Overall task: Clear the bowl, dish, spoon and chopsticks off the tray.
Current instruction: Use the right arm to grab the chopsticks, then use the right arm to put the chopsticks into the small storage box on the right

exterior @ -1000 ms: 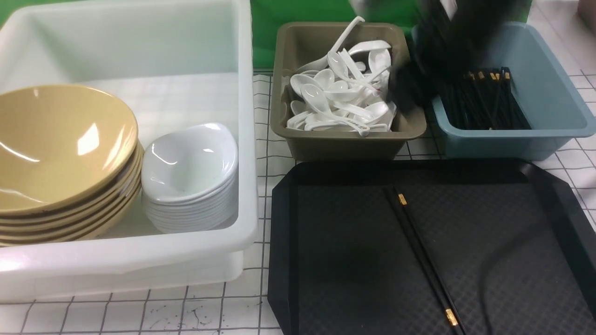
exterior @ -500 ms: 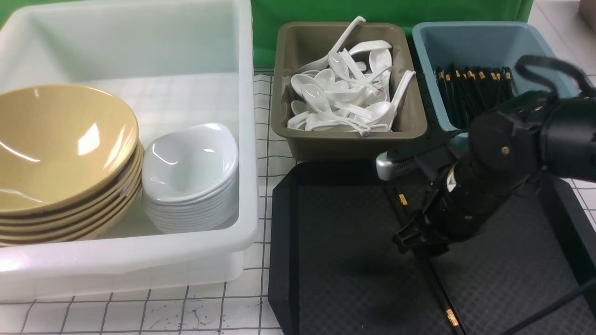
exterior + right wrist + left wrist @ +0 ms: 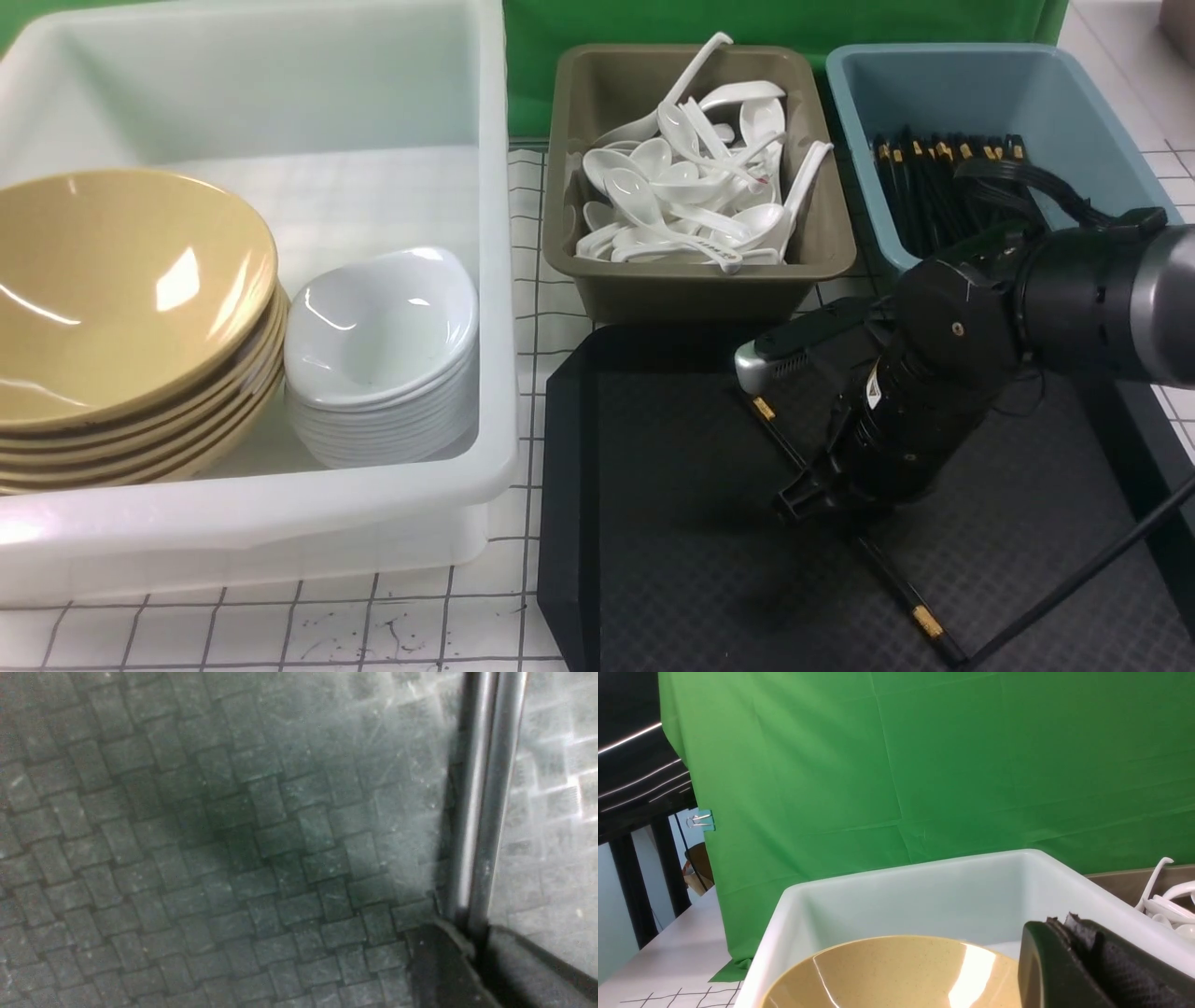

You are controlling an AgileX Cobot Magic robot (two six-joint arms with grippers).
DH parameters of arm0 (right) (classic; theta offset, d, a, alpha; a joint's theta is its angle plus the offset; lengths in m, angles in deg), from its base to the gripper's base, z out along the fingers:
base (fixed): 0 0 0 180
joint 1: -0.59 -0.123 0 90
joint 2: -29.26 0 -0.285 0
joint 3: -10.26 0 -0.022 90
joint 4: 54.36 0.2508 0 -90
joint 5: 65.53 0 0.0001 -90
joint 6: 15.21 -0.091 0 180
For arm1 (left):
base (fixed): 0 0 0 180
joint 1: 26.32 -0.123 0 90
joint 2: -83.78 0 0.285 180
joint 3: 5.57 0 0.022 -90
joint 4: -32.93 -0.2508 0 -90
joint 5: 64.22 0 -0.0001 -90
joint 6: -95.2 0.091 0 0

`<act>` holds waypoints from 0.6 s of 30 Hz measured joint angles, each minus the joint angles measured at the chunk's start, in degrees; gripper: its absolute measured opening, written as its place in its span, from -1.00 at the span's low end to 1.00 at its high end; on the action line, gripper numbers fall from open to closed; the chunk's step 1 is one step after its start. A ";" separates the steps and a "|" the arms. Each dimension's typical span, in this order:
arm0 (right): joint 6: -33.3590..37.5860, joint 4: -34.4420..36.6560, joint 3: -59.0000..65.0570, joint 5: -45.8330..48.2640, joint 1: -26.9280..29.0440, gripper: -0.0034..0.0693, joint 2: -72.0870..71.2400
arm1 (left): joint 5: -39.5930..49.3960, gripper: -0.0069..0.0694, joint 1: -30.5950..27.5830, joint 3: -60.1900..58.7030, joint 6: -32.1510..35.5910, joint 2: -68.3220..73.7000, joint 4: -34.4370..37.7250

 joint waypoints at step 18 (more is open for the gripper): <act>2.38 0.08 0.00 0.51 0.00 -0.54 -6.47 | -0.08 -0.83 0.00 0.00 0.00 0.00 -0.12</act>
